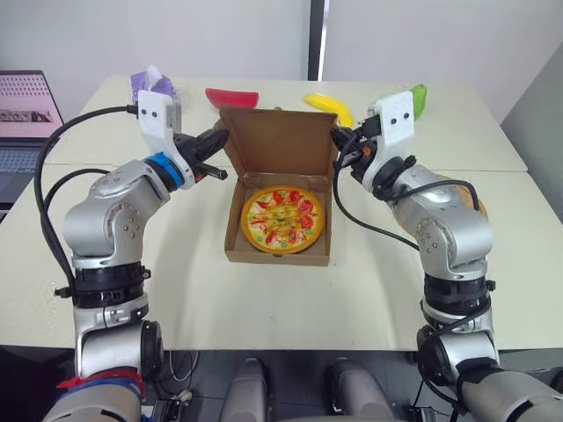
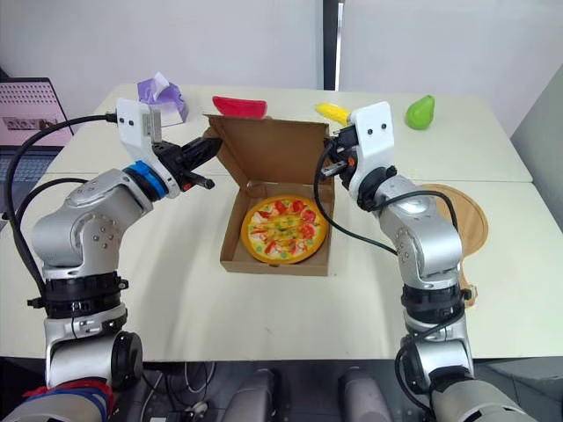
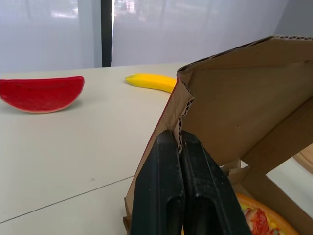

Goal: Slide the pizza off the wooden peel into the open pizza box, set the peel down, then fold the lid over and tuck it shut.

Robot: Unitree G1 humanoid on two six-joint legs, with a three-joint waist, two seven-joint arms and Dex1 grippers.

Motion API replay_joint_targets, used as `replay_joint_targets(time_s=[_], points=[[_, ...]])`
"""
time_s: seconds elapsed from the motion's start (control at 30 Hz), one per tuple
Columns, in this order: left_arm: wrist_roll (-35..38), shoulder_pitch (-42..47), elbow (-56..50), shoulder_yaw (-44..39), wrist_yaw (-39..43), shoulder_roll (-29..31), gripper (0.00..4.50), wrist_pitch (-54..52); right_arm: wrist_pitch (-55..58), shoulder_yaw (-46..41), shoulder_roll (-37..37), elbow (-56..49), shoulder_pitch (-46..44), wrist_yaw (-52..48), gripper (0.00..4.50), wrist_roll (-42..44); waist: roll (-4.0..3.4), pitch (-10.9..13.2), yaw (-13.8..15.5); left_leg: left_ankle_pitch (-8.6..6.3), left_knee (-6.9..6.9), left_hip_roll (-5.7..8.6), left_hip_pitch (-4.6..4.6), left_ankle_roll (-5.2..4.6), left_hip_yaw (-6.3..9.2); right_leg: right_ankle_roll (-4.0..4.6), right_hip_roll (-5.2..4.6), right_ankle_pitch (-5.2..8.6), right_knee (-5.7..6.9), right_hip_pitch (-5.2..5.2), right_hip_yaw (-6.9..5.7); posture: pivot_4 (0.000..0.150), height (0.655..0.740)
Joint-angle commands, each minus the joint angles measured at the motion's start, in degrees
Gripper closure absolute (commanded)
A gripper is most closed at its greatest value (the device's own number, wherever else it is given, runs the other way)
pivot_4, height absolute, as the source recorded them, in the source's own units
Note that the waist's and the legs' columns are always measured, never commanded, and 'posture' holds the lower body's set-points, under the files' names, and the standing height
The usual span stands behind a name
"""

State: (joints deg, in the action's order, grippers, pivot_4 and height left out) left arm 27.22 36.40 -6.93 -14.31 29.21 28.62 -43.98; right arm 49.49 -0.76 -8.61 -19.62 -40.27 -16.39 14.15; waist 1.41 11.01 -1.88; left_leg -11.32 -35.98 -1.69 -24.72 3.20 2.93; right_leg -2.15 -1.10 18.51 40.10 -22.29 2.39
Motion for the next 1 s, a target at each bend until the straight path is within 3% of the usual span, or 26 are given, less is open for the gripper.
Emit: replay_joint_targets(time_s=[0.03, 0.3, 1.0], points=[[0.1, -3.5, -6.0, -0.2, -1.7, -0.9, 4.50, 2.2, 1.4, 0.9, 0.6, -4.4, 1.0, 0.7, 4.49, 1.6, 0.00, 0.0, 0.1, 0.00, -0.01, 0.00, 0.00, 0.00, 0.03, 0.00, 0.00, 0.00, 0.01, 0.01, -0.03, 0.150, 0.7400], [-0.1, -8.9, -10.3, -0.5, -5.3, -3.0, 4.50, 5.5, 2.1, 2.0, 2.6, -5.1, 0.4, 2.1, 4.49, 2.4, 0.01, 0.0, 0.0, 0.00, -0.01, 0.00, 0.03, -0.01, 0.02, 0.01, 0.00, -0.01, 0.01, 0.04, -0.01, 0.150, 0.7400], [-2.6, -2.2, -3.1, 2.8, -5.2, -4.6, 4.50, 11.7, -4.8, 3.1, 6.7, 4.1, -6.2, 3.5, 4.49, 1.3, 0.01, 0.0, 0.1, 0.00, 0.01, 0.02, 0.03, -0.01, 0.03, 0.01, 0.02, -0.01, -0.01, 0.03, -0.04, 0.150, 0.7400]])
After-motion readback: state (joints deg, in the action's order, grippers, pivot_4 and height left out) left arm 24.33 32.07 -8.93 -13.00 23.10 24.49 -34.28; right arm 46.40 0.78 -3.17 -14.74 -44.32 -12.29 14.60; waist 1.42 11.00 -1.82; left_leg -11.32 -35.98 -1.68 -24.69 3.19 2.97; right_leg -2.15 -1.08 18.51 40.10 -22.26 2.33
